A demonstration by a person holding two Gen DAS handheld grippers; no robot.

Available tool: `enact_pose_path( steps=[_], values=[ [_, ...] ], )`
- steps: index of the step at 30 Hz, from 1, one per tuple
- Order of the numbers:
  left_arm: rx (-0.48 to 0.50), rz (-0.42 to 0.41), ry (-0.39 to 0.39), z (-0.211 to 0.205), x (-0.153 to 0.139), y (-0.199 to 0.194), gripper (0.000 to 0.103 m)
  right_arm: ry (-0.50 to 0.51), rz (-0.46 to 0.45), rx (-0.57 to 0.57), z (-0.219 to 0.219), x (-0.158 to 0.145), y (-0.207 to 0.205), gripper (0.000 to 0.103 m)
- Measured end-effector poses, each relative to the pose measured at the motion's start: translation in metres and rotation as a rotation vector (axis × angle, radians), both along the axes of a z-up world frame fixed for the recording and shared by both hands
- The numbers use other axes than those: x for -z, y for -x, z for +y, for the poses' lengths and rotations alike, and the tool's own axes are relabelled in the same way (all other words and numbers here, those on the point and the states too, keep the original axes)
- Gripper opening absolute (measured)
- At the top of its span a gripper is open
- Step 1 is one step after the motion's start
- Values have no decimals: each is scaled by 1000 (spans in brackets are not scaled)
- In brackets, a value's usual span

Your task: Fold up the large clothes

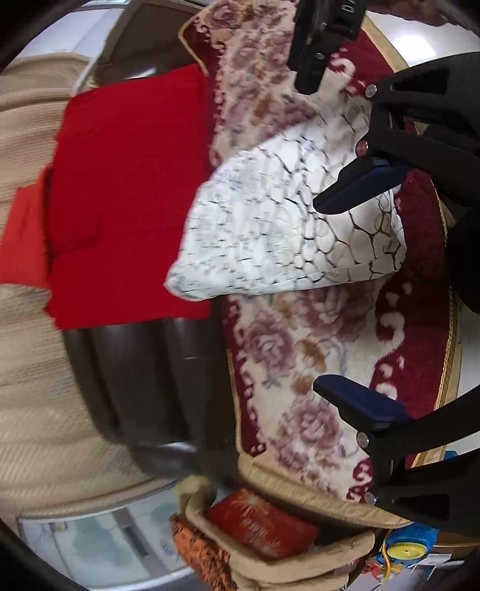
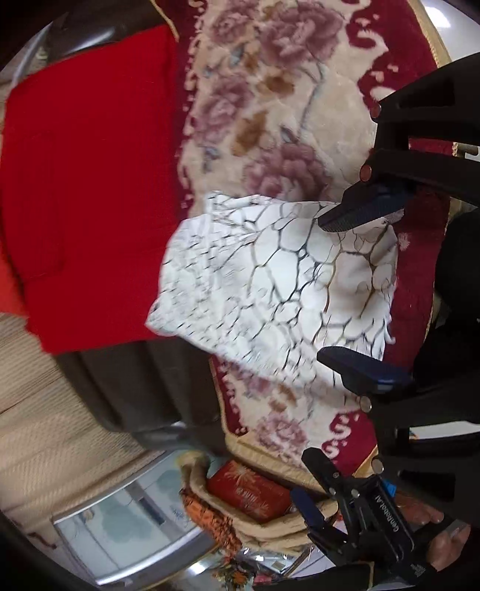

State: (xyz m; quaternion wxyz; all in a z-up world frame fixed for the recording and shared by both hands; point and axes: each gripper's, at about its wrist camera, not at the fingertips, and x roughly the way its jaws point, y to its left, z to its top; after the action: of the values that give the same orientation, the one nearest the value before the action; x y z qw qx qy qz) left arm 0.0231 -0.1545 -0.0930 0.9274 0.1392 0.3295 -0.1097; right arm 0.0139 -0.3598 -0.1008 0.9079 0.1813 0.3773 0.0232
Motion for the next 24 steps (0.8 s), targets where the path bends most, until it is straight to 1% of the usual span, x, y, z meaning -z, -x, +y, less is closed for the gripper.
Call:
enact_pose_path(
  steps=[2, 5, 9, 13, 15, 17, 18, 22, 24],
  values=[
    [-4, -37, 4, 2, -14, 12, 92, 9, -27, 2, 3, -12, 11, 69],
    [-8, -63, 7, 4, -29, 25, 92, 29, -57, -5, 8, -28, 24, 69],
    [-14, -68, 33, 8, -44, 40, 93, 51, -95, -18, 17, -45, 42, 69],
    [-58, -96, 39, 11, -58, 53, 95, 64, -129, -26, 23, -60, 58, 69],
    [-99, -115, 18, 12, -63, 58, 95, 66, -144, -30, 25, -66, 64, 69],
    [-106, -133, 13, 13, -69, 63, 95, 76, -159, -29, 28, -72, 70, 69],
    [-103, -138, 26, 14, -72, 67, 95, 80, -164, -30, 28, -73, 70, 69],
    [-88, -106, 82, 21, -80, 73, 95, 89, -179, -34, 33, -79, 76, 69],
    [-100, -136, 88, 23, -85, 79, 95, 80, -181, -38, 34, -80, 78, 69]
  ],
)
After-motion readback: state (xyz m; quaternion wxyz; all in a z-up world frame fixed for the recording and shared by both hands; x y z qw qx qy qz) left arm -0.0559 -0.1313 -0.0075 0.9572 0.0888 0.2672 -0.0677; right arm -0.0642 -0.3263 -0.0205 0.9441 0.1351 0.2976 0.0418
